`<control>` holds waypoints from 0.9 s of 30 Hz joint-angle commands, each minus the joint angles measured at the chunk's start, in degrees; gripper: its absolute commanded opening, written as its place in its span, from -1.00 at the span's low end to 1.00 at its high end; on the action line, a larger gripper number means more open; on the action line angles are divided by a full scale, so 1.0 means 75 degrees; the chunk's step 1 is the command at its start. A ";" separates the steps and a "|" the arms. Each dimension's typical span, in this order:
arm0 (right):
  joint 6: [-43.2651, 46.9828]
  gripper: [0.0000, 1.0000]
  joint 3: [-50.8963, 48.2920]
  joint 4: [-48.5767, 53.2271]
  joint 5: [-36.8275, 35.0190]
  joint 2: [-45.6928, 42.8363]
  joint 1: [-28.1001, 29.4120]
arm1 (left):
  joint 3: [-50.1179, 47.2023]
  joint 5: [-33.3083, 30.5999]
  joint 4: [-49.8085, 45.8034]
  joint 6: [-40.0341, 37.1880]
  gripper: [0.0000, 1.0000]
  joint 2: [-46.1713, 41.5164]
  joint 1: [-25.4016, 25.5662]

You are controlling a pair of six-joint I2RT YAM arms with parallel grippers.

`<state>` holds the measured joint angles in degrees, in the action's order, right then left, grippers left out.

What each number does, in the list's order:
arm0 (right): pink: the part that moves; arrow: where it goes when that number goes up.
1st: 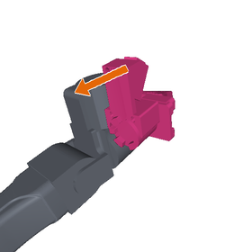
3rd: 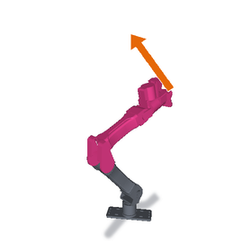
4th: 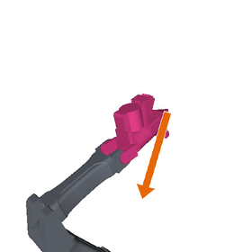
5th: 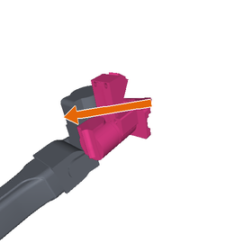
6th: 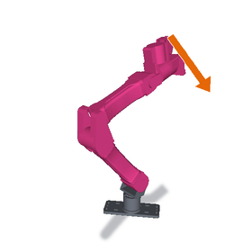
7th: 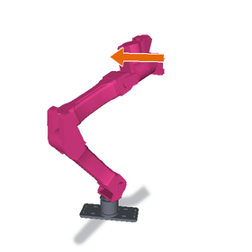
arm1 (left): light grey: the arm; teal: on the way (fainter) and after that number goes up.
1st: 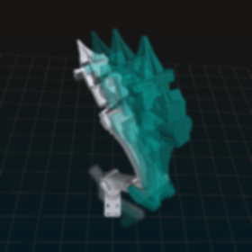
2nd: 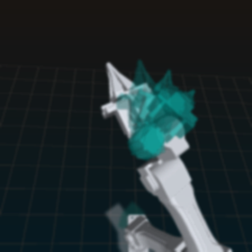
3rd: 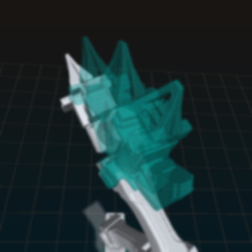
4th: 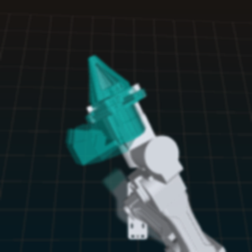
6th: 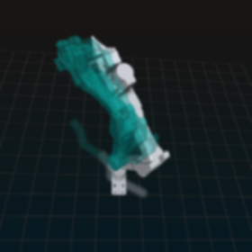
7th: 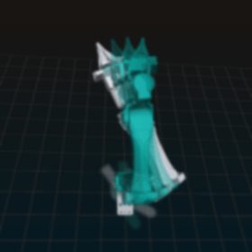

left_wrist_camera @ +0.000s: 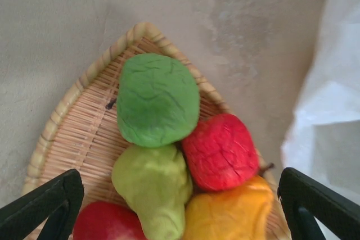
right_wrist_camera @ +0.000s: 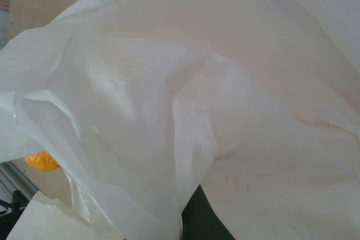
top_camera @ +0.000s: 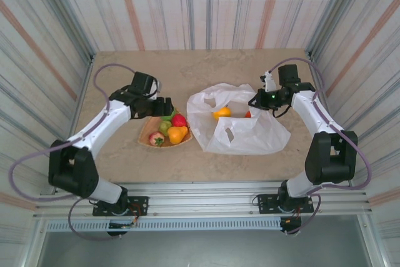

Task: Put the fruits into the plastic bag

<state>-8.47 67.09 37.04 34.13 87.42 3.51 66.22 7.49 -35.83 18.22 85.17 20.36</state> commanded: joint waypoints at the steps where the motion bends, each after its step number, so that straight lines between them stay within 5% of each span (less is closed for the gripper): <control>1: 0.0020 -1.00 -0.0049 0.0042 -0.0050 -0.0035 0.0015 | 0.0441 -0.0292 -0.0169 -0.0248 0.88 0.0619 -0.0019; 15: 0.0021 -1.00 -0.0082 -0.0063 0.0064 0.0148 -0.0019 | 0.1160 -0.0267 0.0281 -0.0167 0.70 0.2362 -0.0019; 27: 0.0025 -1.00 -0.0156 -0.0063 -0.0001 0.0097 -0.0033 | 0.1211 -0.0229 0.0334 -0.0128 0.47 0.2653 -0.0008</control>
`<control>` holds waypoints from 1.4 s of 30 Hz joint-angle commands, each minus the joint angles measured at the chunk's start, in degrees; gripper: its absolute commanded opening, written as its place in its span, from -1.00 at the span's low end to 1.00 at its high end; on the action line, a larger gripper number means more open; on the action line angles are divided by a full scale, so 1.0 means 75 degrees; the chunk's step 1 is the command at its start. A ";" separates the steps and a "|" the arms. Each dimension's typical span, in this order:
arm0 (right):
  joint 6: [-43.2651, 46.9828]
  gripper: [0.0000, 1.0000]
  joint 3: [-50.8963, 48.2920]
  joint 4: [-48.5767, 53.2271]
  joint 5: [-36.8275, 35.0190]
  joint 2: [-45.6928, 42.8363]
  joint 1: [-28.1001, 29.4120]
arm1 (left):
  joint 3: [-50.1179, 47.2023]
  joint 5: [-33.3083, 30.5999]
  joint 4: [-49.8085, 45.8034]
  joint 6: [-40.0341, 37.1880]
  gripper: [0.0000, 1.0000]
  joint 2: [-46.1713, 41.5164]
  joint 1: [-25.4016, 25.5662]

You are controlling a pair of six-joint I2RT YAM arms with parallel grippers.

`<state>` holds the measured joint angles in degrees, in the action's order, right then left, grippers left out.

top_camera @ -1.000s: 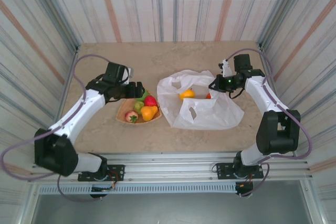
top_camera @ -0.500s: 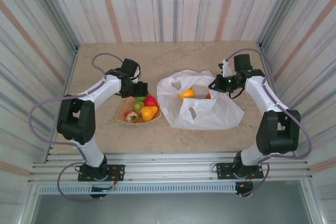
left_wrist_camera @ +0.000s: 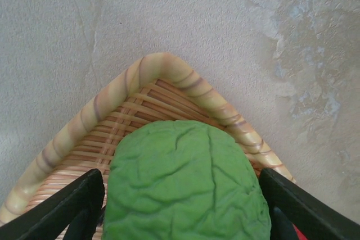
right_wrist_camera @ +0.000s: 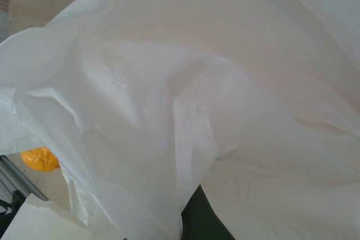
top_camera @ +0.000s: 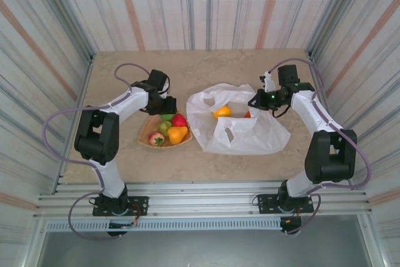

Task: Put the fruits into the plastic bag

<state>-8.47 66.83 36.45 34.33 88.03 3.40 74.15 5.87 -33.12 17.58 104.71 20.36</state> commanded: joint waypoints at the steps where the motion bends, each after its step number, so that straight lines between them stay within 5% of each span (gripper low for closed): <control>1: 0.0025 -1.00 -0.0121 0.0015 -0.0024 0.0013 -0.0011 | 0.0126 -0.0022 -0.0015 -0.0042 0.46 0.0036 -0.0008; 32: -0.0004 -1.00 -0.0120 0.0039 -0.0028 -0.0089 0.0012 | -0.0550 -0.1315 -0.0071 0.0127 0.25 -0.2018 -0.0008; 42: -0.0008 -1.00 -0.0110 0.0028 -0.0030 -0.0100 0.0015 | -0.0706 -0.0698 0.0135 0.0525 0.24 -0.3231 0.0035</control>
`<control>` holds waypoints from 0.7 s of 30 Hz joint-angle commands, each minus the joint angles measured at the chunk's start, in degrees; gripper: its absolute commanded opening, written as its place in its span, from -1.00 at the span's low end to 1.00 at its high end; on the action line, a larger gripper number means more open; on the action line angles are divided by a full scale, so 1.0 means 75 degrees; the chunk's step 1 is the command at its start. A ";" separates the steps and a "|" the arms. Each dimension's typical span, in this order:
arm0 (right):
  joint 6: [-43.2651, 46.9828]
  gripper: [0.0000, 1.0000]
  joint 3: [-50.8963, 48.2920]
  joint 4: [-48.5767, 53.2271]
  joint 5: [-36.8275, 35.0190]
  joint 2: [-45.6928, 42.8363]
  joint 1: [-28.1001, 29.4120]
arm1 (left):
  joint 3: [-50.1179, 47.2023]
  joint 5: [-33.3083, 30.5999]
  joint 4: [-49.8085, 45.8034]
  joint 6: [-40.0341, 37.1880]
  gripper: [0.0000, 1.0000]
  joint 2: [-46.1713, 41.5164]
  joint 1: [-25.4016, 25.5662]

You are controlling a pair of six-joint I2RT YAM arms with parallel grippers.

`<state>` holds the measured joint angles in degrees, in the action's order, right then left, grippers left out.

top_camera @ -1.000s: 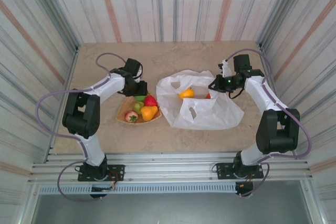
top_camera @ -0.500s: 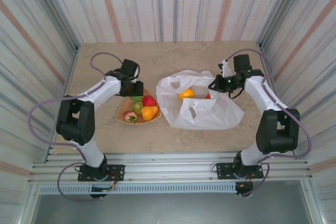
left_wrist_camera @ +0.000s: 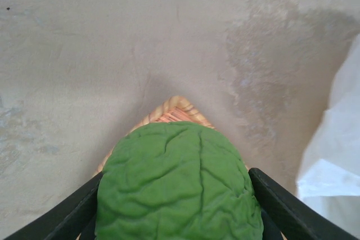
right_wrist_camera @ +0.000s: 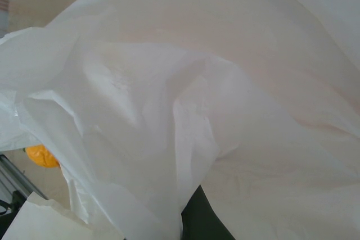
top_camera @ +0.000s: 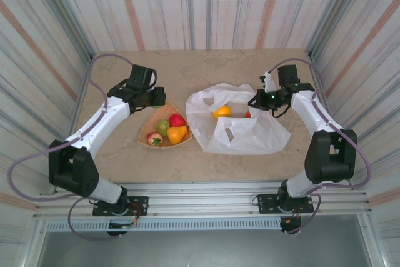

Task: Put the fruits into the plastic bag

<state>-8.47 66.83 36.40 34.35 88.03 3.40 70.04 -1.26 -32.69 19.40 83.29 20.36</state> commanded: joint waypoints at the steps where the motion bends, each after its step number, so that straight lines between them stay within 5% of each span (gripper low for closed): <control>1: -0.0018 -1.00 -0.0110 0.0033 -0.0017 -0.0108 0.0008 | -0.0191 0.0382 0.0145 0.0387 0.23 -0.0464 0.0110; 14: -0.0060 -1.00 -0.0028 0.0033 0.0072 -0.0083 0.0011 | -0.0407 0.1021 0.1272 0.1347 0.21 0.0408 0.2784; 21: -0.0077 -1.00 -0.0025 0.0051 0.0100 -0.0124 0.0027 | 0.0117 0.1104 0.1475 0.1419 0.21 0.1641 0.3326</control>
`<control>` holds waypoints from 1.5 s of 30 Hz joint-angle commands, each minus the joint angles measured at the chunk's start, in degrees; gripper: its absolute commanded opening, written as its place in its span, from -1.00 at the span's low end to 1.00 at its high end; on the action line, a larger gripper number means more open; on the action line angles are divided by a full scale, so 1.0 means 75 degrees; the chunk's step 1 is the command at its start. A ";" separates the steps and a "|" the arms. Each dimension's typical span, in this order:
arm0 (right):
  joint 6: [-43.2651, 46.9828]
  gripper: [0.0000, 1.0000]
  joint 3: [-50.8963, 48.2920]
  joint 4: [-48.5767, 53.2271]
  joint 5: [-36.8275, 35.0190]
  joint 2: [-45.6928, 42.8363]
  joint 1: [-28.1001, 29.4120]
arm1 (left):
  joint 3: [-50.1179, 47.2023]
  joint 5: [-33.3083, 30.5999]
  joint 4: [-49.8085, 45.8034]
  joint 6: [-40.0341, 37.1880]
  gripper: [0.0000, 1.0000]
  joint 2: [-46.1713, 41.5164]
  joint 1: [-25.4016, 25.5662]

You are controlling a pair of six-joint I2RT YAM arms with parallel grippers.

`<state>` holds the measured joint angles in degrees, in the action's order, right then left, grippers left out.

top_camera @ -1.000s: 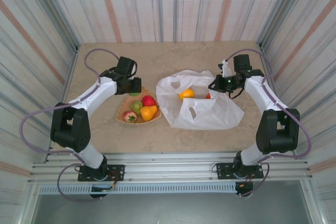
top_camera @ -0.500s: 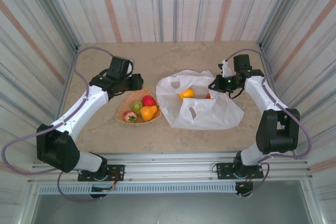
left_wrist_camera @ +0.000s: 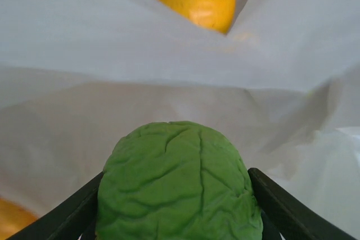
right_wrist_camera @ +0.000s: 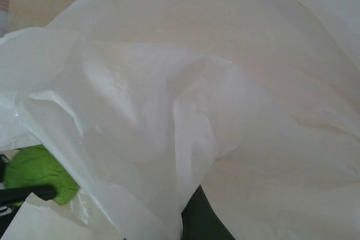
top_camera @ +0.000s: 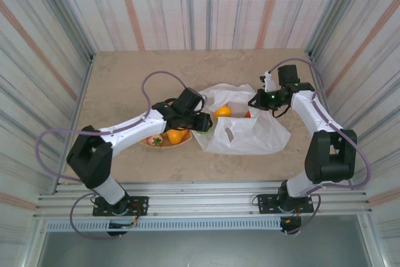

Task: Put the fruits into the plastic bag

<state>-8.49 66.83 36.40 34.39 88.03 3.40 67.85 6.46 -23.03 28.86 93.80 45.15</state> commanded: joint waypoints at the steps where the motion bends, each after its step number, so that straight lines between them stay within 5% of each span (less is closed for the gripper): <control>1: -0.0097 -1.00 -0.0028 0.0036 0.0122 -0.0117 0.0032 | 0.0556 0.0101 0.0205 0.0153 0.21 0.0434 0.0027; 12: -0.0364 -1.00 -0.0212 -0.0236 0.0358 -0.0177 0.0082 | 0.1719 0.1250 0.1127 0.0261 0.24 0.1925 0.0815; 26: -0.0415 -1.00 -0.0454 -0.0330 0.0386 -0.0265 0.0053 | 0.2378 0.1354 0.1959 0.0535 0.40 0.3078 0.0995; 36: -0.0388 -1.00 -0.0472 -0.0319 0.0372 -0.0229 0.0015 | 0.2341 0.1192 0.1782 0.0352 0.56 0.2938 0.0980; 45: -0.0310 -1.00 -0.0476 -0.0248 0.0375 -0.0269 -0.0125 | 0.1538 0.0561 0.0971 -0.0390 0.62 0.1514 0.0726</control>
<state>-10.46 63.83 34.02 36.12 87.31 3.01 81.41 13.61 -11.86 29.54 111.59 51.77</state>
